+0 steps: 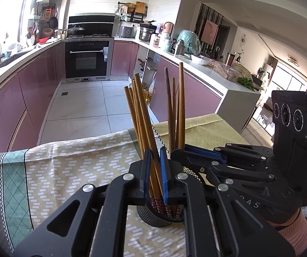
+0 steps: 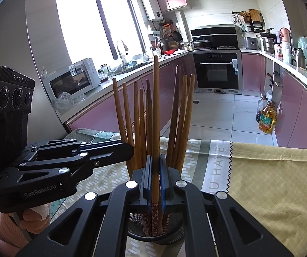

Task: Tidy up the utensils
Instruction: 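Push the chopstick down among the others in the cup with the right gripper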

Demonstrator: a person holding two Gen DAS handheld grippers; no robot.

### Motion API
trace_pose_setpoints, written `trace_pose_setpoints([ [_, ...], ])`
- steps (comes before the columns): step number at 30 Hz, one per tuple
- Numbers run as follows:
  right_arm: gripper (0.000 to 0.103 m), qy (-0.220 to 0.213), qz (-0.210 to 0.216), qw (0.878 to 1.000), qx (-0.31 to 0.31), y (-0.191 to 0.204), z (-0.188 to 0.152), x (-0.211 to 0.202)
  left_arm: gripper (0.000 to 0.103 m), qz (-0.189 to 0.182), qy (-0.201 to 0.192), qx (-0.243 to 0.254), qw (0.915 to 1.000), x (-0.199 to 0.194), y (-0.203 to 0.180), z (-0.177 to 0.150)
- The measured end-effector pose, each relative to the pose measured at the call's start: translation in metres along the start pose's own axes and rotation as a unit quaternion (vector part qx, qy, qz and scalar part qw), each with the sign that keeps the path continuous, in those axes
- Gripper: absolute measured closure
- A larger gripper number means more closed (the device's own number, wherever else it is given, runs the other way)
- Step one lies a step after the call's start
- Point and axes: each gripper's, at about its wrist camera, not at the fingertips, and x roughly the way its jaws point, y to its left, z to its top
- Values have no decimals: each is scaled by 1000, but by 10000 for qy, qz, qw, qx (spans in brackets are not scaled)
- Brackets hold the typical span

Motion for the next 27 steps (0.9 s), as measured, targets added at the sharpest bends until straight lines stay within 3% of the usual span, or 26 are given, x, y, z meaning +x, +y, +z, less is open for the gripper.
trace_pose_setpoints([
  [23,95,48,-4,10000,86,-3,5,3,92,-20,82,-187,9998,18,12,-1],
  [27,95,7,12,10000,50,1,4,-2,79,-9,7,-171,9999,14,14,-6],
])
